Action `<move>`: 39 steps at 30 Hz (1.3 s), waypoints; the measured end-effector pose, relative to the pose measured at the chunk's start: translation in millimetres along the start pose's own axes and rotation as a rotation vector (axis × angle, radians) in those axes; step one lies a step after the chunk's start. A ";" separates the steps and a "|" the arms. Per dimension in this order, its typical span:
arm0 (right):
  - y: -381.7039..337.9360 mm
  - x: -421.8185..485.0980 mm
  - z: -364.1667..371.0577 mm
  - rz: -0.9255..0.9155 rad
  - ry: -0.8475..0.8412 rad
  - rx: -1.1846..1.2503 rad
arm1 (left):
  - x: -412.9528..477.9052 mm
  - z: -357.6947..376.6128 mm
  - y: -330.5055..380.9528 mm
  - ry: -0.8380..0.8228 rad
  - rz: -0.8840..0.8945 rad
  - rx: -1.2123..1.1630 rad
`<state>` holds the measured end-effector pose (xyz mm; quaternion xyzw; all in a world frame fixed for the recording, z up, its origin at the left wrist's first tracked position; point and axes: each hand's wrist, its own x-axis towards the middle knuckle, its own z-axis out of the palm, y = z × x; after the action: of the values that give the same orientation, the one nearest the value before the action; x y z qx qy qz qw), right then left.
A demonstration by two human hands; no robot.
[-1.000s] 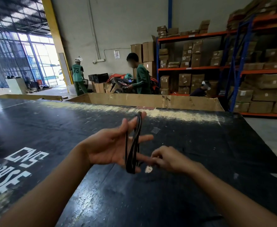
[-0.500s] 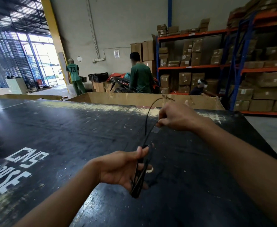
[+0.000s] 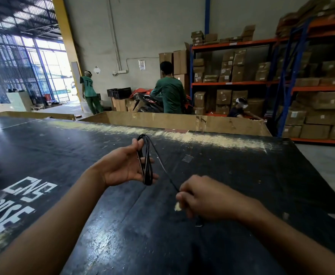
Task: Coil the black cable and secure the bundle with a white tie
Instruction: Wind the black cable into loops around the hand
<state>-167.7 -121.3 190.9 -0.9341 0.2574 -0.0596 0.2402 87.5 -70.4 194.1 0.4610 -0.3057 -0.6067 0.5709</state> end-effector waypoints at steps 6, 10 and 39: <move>-13.3 -6.8 46.2 -0.093 -0.204 0.221 | -4.6 19.5 10.0 -0.042 0.067 0.011; -4.9 2.2 65.1 -0.058 -0.220 0.265 | -11.8 34.1 10.3 -0.118 0.054 -0.026; 53.1 38.0 -57.6 -0.034 0.172 0.255 | -49.7 87.1 -36.7 -0.766 -0.287 0.309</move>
<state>-172.5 -204.6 215.5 -0.8917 0.2517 -0.1754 0.3329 -10.5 -29.6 205.4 0.3206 -0.5154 -0.7542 0.2506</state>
